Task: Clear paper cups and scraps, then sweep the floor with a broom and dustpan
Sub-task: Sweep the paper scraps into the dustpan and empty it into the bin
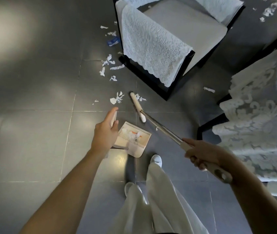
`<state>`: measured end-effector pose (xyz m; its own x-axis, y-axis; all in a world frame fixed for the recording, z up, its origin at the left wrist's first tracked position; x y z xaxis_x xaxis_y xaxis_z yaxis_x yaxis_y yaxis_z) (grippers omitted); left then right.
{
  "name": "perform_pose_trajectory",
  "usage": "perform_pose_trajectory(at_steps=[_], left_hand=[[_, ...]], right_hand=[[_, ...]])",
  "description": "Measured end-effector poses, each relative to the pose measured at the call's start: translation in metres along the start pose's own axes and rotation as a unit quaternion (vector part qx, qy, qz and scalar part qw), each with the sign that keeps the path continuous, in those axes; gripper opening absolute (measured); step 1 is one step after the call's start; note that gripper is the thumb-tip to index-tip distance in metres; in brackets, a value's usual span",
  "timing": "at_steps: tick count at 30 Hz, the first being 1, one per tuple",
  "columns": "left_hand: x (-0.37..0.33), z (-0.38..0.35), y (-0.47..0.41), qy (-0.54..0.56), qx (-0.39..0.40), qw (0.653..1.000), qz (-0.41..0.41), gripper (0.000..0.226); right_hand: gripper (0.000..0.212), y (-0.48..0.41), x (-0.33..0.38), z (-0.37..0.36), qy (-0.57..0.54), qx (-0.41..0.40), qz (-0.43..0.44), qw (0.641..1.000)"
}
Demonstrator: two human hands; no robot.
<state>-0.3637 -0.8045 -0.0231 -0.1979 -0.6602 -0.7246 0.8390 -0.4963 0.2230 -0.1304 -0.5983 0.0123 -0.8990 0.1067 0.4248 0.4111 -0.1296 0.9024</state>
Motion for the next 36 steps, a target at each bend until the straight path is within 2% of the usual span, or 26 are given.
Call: perform_pose_trajectory(at_steps=[5,8,13,15,19,22,24,26,29,36], left_hand=[[-0.001,0.001,-0.014,-0.019,0.057,0.998,-0.005,0.042],[-0.005,-0.006,-0.017,-0.023,0.066,0.997,-0.027,0.041],[-0.008,-0.008,-0.022,-0.024,0.059,0.998,-0.031,0.039],[-0.007,-0.009,-0.022,-0.032,0.054,0.998,-0.028,0.04],[-0.008,-0.014,-0.017,-0.029,0.073,0.996,-0.041,0.041],[-0.011,-0.019,-0.018,-0.014,0.086,0.995,-0.044,0.042],[-0.011,-0.02,-0.017,-0.011,0.091,0.995,-0.049,0.043],[-0.008,-0.017,-0.012,-0.024,0.091,0.994,-0.058,0.043],[0.003,-0.008,-0.004,-0.036,0.077,0.995,-0.054,0.041],[0.023,0.006,0.026,-0.068,0.1,0.991,-0.055,0.04]], right_hand=[[0.026,-0.01,0.014,0.028,0.023,-0.061,0.016,0.998],[0.04,-0.025,-0.001,0.04,0.013,-0.061,0.007,0.998],[0.04,-0.053,-0.059,0.022,-0.009,-0.024,-0.102,0.994],[0.04,-0.055,-0.078,0.01,-0.026,-0.027,-0.12,0.992],[0.036,-0.049,-0.082,-0.021,-0.02,-0.014,-0.077,0.997],[0.044,-0.042,-0.079,-0.039,-0.095,0.024,-0.07,0.993],[0.042,-0.035,-0.076,-0.044,-0.15,0.053,-0.074,0.984],[0.044,-0.028,-0.074,-0.043,-0.159,0.072,-0.068,0.982],[0.052,-0.017,-0.073,-0.039,-0.106,0.063,-0.055,0.991],[0.07,0.0,-0.085,-0.03,-0.096,-0.01,-0.039,0.995]])
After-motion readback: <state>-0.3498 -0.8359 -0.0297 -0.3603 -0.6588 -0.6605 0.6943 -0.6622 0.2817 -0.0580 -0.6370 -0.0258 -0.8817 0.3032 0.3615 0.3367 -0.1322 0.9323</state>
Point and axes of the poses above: each hand's wrist, its own y-axis away from the middle knuckle, its own z-axis out of the back of the hand, x = y × z, the point moved 4 cm from there along -y, towards the middle knuckle, and after that the axes turned 4 degrees about x, right-handed, at the moved point
